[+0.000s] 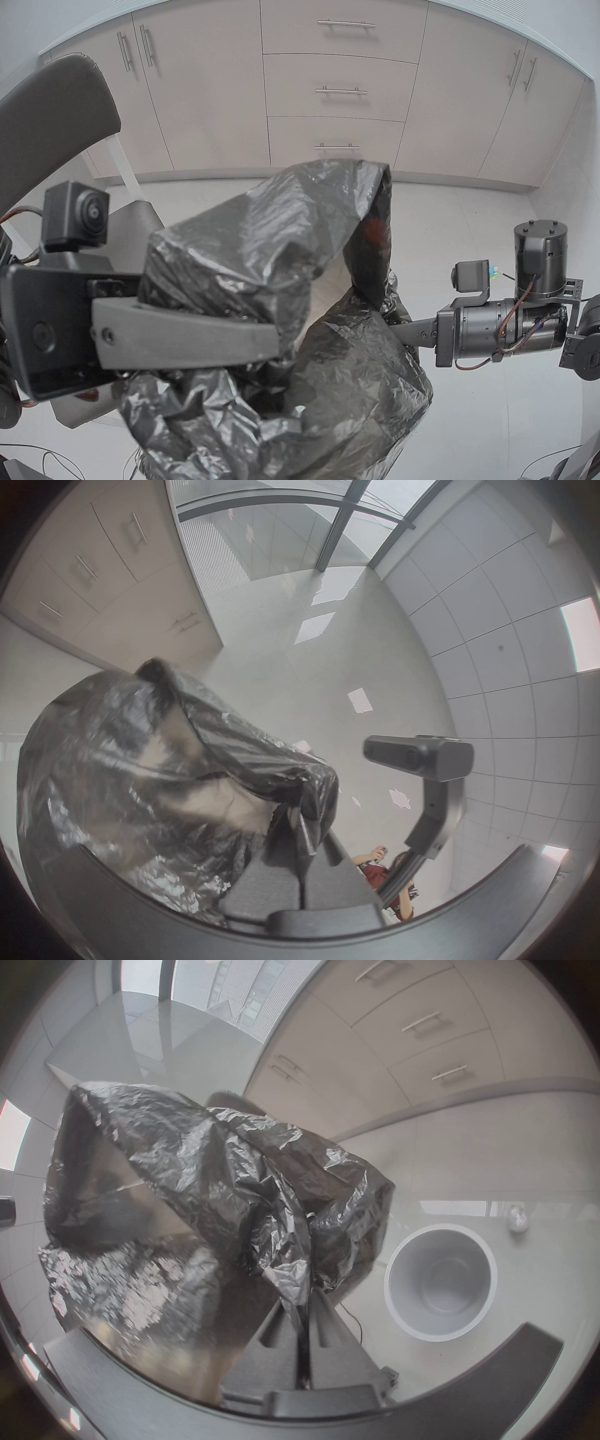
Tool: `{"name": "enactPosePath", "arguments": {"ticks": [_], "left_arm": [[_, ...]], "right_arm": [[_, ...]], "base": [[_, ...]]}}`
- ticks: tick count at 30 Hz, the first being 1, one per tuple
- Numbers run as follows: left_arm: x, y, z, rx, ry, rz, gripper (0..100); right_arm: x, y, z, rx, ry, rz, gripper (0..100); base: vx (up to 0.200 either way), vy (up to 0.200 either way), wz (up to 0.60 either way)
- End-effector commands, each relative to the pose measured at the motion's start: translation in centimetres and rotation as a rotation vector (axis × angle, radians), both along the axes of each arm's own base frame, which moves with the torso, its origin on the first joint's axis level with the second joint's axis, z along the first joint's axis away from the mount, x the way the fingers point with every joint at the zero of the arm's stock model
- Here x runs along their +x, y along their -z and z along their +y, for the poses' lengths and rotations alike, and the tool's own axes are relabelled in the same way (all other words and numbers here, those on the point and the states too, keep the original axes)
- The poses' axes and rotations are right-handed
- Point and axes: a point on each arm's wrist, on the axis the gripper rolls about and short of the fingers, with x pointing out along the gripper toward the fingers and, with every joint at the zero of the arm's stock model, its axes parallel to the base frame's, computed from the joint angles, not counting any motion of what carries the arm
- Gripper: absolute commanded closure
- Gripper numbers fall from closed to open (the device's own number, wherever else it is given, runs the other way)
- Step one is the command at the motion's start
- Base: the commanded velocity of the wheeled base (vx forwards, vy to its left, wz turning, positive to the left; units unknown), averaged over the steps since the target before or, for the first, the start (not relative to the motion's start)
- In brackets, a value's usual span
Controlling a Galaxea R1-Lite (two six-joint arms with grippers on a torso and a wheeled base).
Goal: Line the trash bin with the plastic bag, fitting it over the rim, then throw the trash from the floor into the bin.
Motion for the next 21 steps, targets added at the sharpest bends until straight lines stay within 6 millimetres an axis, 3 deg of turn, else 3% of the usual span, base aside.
{"name": "enactPosePath", "arguments": {"ticks": [1, 13, 15, 21], "left_arm": [[3.3, 2.1, -1.3, 0.052, -0.055, 0.021, 100], [8.6, 5.3, -4.7, 0.105, -0.165, 0.093, 100], [10.2, 6.4, -5.7, 0.115, -0.232, 0.123, 100], [10.7, 7.6, -7.1, 0.138, -0.225, 0.150, 100]], "right_arm": [[-0.5, -2.2, -1.8, 0.041, 0.066, -0.082, 100], [-1.1, -2.2, -3.2, 0.029, 0.132, -0.095, 100], [-1.1, -1.9, -3.3, 0.022, 0.141, -0.089, 100], [-1.2, -0.9, -3.3, 0.001, 0.139, -0.057, 100]], "base": [[0.000, 0.000, 0.00], [0.000, 0.000, 0.00], [0.000, 0.000, 0.00], [0.000, 0.000, 0.00]]}}
